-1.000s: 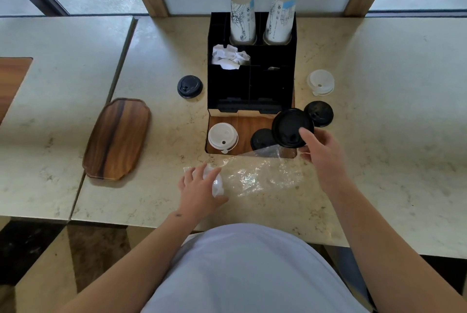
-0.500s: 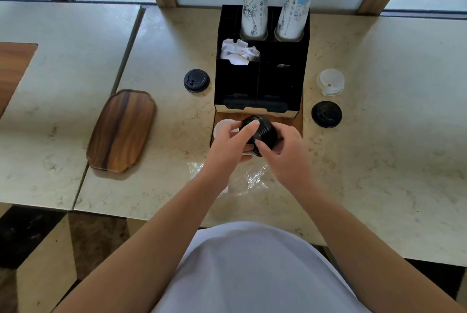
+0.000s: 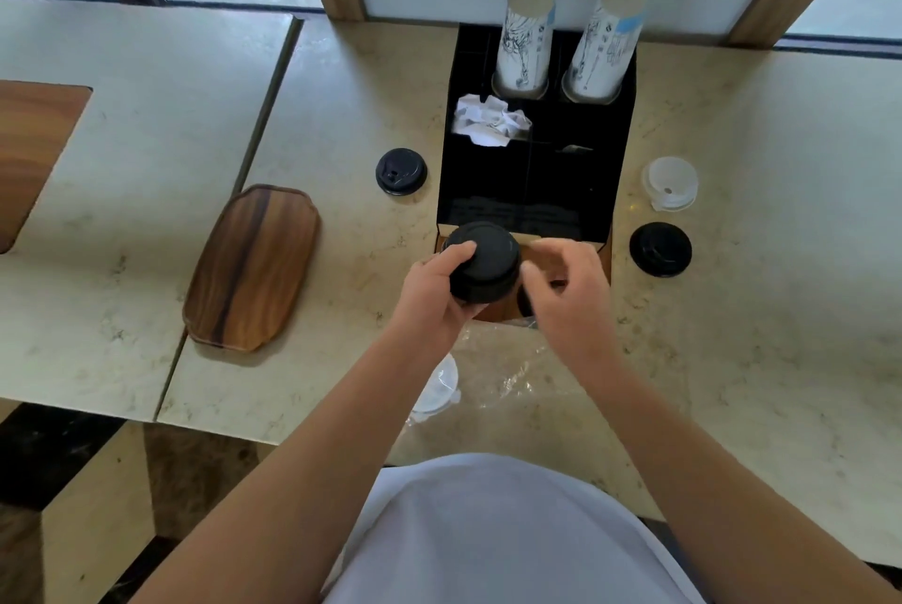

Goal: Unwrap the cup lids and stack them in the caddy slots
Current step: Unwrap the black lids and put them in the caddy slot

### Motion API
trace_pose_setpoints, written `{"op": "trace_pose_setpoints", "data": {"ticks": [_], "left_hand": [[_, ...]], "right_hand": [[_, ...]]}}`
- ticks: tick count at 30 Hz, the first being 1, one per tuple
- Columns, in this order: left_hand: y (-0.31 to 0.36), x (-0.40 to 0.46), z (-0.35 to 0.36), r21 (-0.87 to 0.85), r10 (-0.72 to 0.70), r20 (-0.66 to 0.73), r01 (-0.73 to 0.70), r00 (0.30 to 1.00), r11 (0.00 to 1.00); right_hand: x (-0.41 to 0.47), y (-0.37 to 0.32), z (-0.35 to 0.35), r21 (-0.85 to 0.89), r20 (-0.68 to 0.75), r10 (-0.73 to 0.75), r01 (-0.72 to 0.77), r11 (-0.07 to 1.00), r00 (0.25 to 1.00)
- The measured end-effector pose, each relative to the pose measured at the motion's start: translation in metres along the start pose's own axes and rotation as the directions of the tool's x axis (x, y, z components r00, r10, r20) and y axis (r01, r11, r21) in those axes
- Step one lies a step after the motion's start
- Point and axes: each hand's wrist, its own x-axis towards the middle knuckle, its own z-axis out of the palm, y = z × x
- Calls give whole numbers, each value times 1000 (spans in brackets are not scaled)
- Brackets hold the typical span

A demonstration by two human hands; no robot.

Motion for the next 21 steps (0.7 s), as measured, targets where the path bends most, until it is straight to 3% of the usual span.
{"op": "trace_pose_setpoints", "data": {"ticks": [2, 3, 5, 9, 16, 21], "left_hand": [[9, 12, 0, 12, 14, -34, -14, 999, 1000], [13, 18, 1, 23, 19, -50, -18, 999, 1000], [19, 30, 4, 31, 23, -59, -21, 998, 999], [31, 54, 11, 22, 29, -76, -27, 997, 999], [28, 95, 26, -139, -53, -137, 34, 989, 990], [28, 120, 27, 211, 109, -284, -49, 953, 976]], "right_hand": [[21, -3, -5, 249, 150, 341, -370, 895, 928], [31, -4, -6, 350, 262, 434, -504, 789, 862], [46, -6, -7, 441, 380, 477, -609, 660, 792], [67, -11, 2, 450, 389, 493, -628, 635, 778], [104, -6, 26, 455, 374, 547, -662, 595, 749], [130, 8, 47, 466, 285, 548, -613, 638, 787]]}}
